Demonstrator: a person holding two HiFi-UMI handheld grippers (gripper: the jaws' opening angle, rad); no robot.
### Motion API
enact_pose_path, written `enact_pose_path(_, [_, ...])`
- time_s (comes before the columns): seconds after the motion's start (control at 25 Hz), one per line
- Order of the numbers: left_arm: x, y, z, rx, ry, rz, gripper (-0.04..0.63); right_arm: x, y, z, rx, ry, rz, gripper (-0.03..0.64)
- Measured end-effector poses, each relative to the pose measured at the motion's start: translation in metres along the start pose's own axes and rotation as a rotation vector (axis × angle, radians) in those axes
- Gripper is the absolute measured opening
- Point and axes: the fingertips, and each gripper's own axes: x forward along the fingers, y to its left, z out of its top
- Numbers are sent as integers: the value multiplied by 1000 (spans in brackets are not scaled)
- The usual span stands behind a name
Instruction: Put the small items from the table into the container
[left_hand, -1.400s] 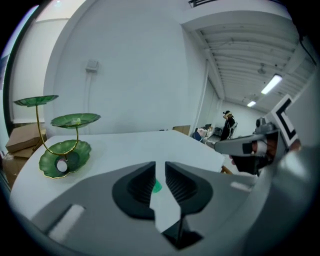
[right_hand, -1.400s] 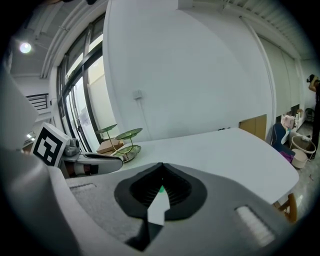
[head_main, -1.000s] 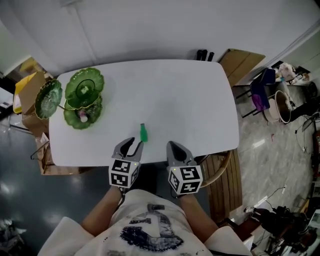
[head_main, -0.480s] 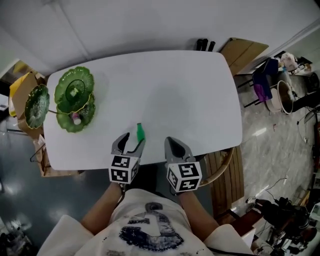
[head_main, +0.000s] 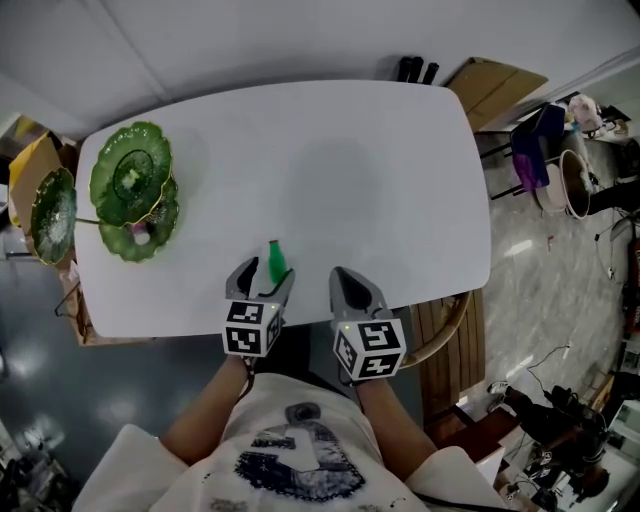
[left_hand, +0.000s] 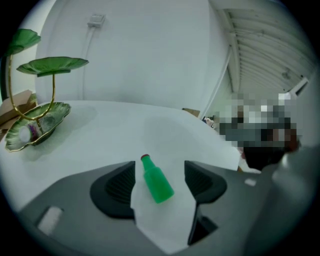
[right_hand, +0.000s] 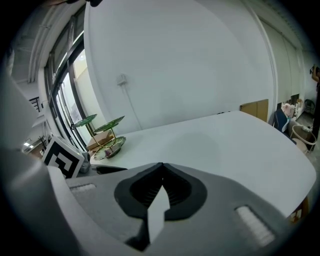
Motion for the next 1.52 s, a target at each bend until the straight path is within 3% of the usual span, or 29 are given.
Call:
enact_pose_path(0.64, [40,13,-28,-35,156,32,273,26,-27,-4,45,40,-12,0])
enact_pose_path(1.52, [40,15,-41,13,196,54,170,8,-32,-8,56,22,-33,0])
